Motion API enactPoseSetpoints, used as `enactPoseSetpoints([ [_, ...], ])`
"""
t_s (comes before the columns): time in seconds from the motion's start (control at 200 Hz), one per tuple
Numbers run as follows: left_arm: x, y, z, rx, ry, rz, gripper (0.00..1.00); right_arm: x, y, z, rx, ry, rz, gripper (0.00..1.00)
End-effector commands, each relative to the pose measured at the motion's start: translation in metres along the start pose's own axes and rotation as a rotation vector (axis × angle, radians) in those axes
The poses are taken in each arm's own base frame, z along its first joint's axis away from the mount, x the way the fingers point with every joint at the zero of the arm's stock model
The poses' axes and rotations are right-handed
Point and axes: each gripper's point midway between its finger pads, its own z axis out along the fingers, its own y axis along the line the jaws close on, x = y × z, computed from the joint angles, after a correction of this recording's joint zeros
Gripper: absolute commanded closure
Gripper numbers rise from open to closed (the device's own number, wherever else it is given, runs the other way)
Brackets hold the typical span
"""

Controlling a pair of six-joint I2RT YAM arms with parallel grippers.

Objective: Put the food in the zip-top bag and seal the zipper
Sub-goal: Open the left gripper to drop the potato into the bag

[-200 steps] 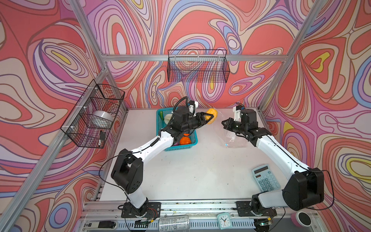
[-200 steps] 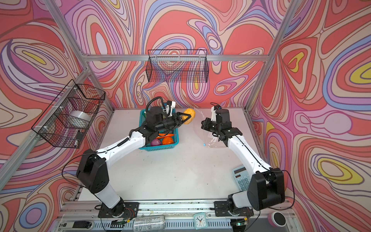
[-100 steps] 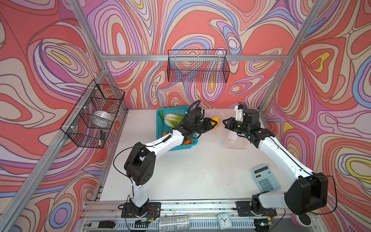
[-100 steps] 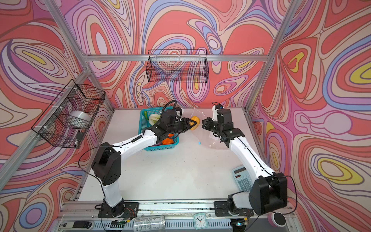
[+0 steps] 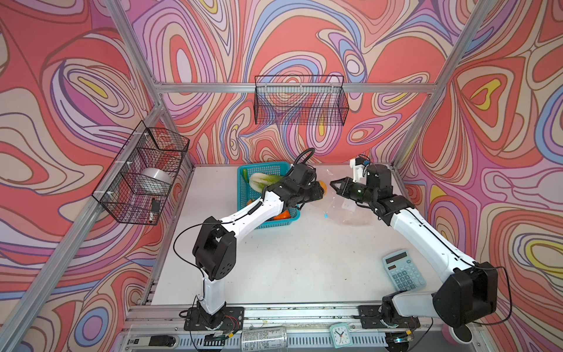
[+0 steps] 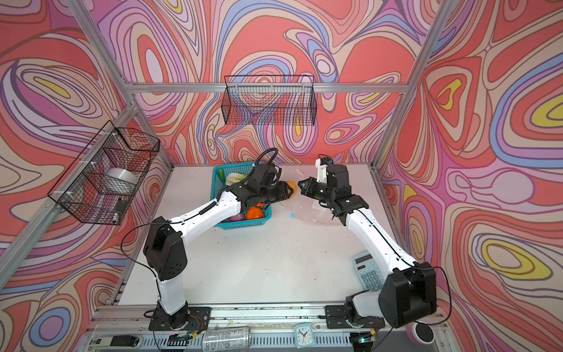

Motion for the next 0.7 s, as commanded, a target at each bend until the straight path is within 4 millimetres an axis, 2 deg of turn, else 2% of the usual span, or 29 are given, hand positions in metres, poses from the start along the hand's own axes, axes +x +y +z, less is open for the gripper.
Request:
enactPoseSetpoints([
  [0.0,0.015,0.036,-0.001,-0.166,0.041,0.055,0.49,-0.002,0.01,0.008,-0.045,0.003,0.007,1.0],
  [0.185,0.021,0.047,0.003,-0.198,0.054,0.048,0.39,0.001,0.001,0.012,-0.013,0.003,0.026,1.0],
  [0.371,0.018,0.04,0.002,-0.179,0.056,0.049,0.29,0.005,-0.004,0.014,0.001,0.012,0.032,1.0],
  [0.576,0.007,0.025,-0.014,-0.135,0.026,0.06,0.26,0.006,-0.008,0.014,0.014,0.01,0.033,1.0],
  [0.696,-0.004,0.011,-0.035,-0.079,-0.001,0.079,0.22,0.007,-0.012,0.016,0.033,0.01,0.028,1.0],
])
